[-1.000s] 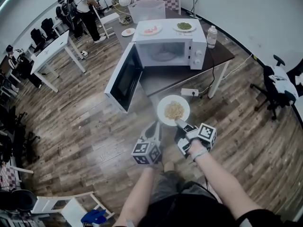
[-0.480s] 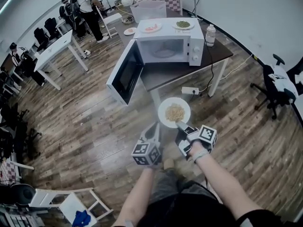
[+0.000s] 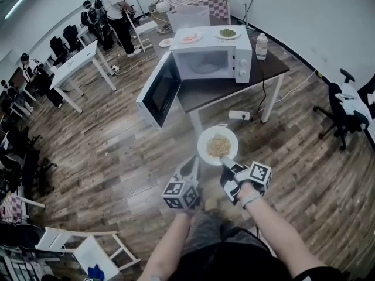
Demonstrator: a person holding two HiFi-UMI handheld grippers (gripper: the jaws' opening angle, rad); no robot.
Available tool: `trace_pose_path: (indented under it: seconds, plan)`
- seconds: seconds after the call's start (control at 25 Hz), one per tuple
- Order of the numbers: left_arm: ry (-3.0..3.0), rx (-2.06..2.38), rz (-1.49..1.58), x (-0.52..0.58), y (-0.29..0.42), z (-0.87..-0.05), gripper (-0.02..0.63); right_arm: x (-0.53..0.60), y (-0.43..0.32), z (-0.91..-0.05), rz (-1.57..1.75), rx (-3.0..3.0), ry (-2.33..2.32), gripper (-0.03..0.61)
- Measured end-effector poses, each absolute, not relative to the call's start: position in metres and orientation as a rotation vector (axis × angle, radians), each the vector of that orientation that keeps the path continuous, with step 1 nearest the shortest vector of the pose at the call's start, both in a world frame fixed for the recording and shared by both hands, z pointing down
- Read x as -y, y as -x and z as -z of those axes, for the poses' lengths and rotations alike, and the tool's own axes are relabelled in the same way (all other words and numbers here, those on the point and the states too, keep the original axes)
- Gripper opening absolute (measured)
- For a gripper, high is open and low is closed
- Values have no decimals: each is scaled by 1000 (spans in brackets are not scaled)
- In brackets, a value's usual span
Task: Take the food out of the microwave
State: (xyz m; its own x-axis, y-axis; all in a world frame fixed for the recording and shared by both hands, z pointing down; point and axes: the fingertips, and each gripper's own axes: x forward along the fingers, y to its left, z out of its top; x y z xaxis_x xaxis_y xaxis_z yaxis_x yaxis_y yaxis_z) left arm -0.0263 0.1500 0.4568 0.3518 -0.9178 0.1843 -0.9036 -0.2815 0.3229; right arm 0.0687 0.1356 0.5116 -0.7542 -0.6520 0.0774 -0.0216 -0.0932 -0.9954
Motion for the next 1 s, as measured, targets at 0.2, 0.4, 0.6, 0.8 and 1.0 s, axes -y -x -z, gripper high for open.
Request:
trace_pose_path:
  seconds: [0.2,0.4,0.6,0.8,1.0]
  plan:
    - [-2224,1547,141,-162,19,-443,0,-150,-78,-513,1900,-1756,716,20]
    - [-2296,1455,183,-189,4,-414,0,-168,-95,-515,1909,-1742,698,18]
    - [-2358,1501,109,-228,17,-406,0,-175,-110,-520,1921,-1713,710,18]
    - [-2273,1628,80,-242,52,-425,0,-170,-117,-523,1927,-1705,700,18]
    - [-2194,1659,47,-223,70,-442,0,-155,-117,-537,1965,-1653,709,18]
